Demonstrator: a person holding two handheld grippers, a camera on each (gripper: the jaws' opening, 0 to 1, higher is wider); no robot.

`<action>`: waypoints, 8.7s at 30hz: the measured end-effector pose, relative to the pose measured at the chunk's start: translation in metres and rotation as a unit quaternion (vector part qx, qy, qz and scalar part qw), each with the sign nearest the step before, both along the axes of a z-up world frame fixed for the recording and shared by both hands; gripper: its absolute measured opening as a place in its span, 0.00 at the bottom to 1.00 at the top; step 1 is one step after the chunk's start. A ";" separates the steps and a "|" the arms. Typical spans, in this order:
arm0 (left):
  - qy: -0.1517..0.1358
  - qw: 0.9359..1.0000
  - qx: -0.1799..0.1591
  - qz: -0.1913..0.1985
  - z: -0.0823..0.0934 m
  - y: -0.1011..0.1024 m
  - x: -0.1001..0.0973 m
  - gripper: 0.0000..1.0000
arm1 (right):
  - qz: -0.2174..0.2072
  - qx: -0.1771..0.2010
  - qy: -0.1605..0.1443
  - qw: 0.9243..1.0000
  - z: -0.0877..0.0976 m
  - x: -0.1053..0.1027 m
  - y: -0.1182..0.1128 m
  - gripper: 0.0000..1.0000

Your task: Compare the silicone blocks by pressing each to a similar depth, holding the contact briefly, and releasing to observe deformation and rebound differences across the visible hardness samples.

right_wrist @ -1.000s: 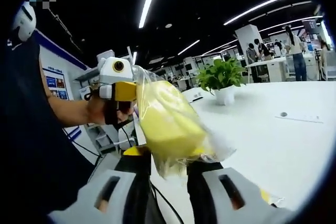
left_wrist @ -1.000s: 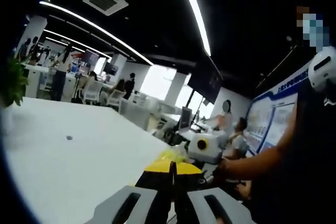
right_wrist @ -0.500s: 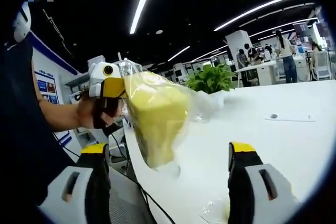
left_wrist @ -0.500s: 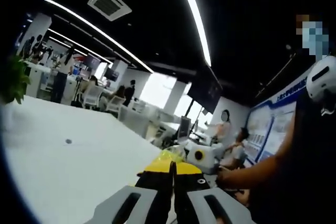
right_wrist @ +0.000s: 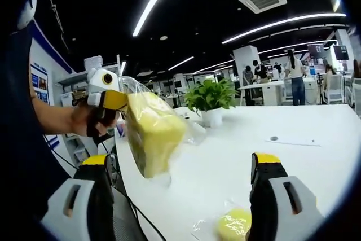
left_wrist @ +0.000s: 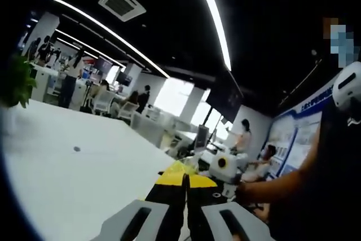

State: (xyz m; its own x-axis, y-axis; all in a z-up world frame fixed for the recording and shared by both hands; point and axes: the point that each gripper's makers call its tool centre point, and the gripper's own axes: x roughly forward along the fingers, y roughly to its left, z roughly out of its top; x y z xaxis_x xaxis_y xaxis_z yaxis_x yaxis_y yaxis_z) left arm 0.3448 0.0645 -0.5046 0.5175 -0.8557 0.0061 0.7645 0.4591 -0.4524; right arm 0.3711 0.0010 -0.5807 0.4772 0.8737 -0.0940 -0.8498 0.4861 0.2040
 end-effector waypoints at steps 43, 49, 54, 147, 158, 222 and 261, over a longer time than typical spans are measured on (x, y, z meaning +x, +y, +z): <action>0.093 0.995 -0.039 0.028 -0.045 0.024 0.028 0.00 | -0.155 -0.089 0.027 0.984 -0.062 0.001 -0.136 0.96; 0.112 0.992 -0.047 0.035 -0.055 0.030 0.034 0.00 | -0.173 -0.093 0.033 0.980 -0.072 -0.005 -0.138 0.96; 0.122 0.990 -0.053 0.038 -0.061 0.033 0.035 0.00 | -0.175 -0.098 0.037 0.979 -0.077 -0.007 -0.139 0.96; 0.218 0.956 0.096 0.173 -0.266 0.104 0.095 0.00 | -0.239 -0.126 0.067 0.960 -0.127 -0.002 -0.131 0.96; 0.237 0.947 0.112 0.184 -0.277 0.113 0.098 0.00 | -0.247 -0.116 0.077 0.959 -0.128 -0.001 -0.134 0.96; 0.068 0.943 0.184 0.270 -0.187 0.145 0.004 1.00 | -0.216 -0.156 0.067 0.962 -0.125 0.001 -0.136 0.96; 0.092 0.944 0.187 0.256 -0.171 0.139 0.007 1.00 | -0.223 -0.152 0.061 0.961 -0.128 0.004 -0.136 0.96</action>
State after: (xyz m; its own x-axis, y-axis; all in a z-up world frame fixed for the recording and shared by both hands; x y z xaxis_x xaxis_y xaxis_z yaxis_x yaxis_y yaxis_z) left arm 0.3517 0.2038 -0.6759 0.8268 -0.4175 -0.3769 0.3232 0.9011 -0.2891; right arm 0.3747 -0.1354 -0.7087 0.7672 0.5079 -0.3918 -0.5219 0.8493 0.0791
